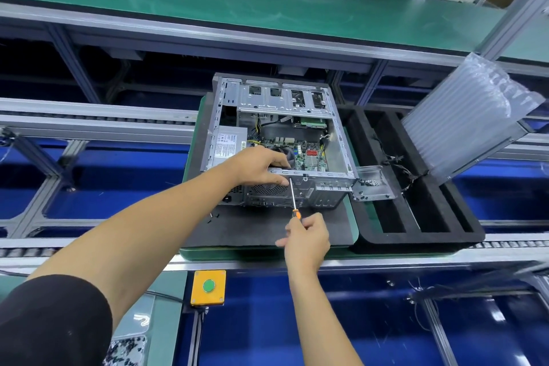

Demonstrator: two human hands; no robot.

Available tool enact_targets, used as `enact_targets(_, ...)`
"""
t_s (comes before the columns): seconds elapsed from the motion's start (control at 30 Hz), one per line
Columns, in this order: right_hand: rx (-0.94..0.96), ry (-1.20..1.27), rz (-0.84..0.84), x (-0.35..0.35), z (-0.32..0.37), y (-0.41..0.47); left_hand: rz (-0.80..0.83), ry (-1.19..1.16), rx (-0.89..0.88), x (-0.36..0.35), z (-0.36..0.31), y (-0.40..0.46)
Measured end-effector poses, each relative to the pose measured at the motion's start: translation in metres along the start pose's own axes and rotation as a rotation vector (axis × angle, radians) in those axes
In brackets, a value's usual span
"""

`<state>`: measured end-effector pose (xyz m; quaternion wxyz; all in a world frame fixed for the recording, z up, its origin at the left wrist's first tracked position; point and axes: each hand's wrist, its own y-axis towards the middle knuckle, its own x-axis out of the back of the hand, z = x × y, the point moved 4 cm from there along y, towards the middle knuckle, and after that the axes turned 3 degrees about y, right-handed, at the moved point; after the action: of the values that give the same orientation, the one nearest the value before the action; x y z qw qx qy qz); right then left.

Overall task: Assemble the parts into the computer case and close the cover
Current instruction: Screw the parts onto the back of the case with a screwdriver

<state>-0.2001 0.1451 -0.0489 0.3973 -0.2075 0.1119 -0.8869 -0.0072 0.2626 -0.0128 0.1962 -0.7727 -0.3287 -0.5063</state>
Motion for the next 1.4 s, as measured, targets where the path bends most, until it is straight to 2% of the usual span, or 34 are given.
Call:
enact_targets(0.1,-0.624,0.698,0.342,-0.010,-0.006,-0.002,0.004,-0.004,-0.007,0.000,0.000,-0.001)
enact_targets(0.13,-0.713,0.774,0.391,-0.011,-0.007,-0.002,0.009,-0.008,-0.006,0.000,0.000,-0.001)
enact_targets(0.17,-0.714,0.766,0.419,-0.011,-0.005,-0.003,0.013,-0.013,-0.004,0.000,0.000,-0.001)
enact_targets(0.23,-0.606,0.595,0.429,-0.012,-0.004,-0.002,0.012,-0.022,0.003,0.000,0.000,-0.001)
enact_targets(0.3,-0.489,0.377,0.327,-0.010,-0.004,-0.003,0.006,-0.027,0.012,0.002,0.000,-0.002)
enact_targets(0.37,-0.372,0.316,0.207,-0.007,-0.002,-0.002,0.013,-0.030,0.015,0.001,0.000,-0.002)
enact_targets(0.43,-0.184,0.240,0.112,-0.003,0.003,-0.002,0.023,-0.026,0.019,0.001,-0.001,-0.002)
enact_targets(0.53,0.075,-0.067,-0.008,0.003,0.009,-0.006,0.026,-0.021,0.021,0.001,0.000,-0.001)
enact_targets(0.6,0.161,-0.187,-0.050,0.005,0.010,-0.004,0.027,-0.018,0.020,0.000,0.001,-0.001)
enact_targets(0.63,0.145,-0.172,-0.026,0.006,0.009,-0.003,0.025,-0.016,0.020,-0.001,0.001,-0.001)
enact_targets(0.67,0.054,-0.062,0.029,0.006,0.005,0.002,0.022,-0.014,0.019,-0.001,0.001,-0.001)
enact_targets(0.7,-0.122,0.130,0.127,0.003,0.001,0.006,0.020,-0.012,0.017,-0.001,0.001,-0.001)
enact_targets(0.77,-0.562,0.552,0.349,-0.004,-0.003,0.002,0.020,-0.010,0.010,-0.001,0.001,0.000)
enact_targets(0.8,-0.671,0.668,0.404,-0.004,-0.003,0.000,0.020,-0.009,0.005,-0.002,0.001,-0.001)
enact_targets(0.83,-0.694,0.698,0.425,-0.004,-0.002,-0.001,0.021,-0.008,0.002,-0.001,0.000,-0.001)
enact_targets(0.9,-0.616,0.640,0.387,-0.004,0.000,0.000,0.021,-0.013,0.005,0.000,0.000,-0.001)
enact_targets(1.03,-0.249,0.318,0.128,0.002,0.006,0.000,0.014,-0.020,0.028,0.000,0.001,-0.002)
enact_targets(1.1,-0.099,0.195,0.065,0.004,0.007,-0.002,0.017,-0.026,0.035,0.000,0.001,-0.001)
enact_targets(1.27,0.041,-0.057,-0.006,0.005,0.009,-0.004,0.035,-0.035,0.036,0.001,0.000,-0.002)
enact_targets(1.4,0.077,-0.100,-0.055,0.009,0.012,-0.002,0.031,-0.046,0.043,0.002,-0.002,-0.003)
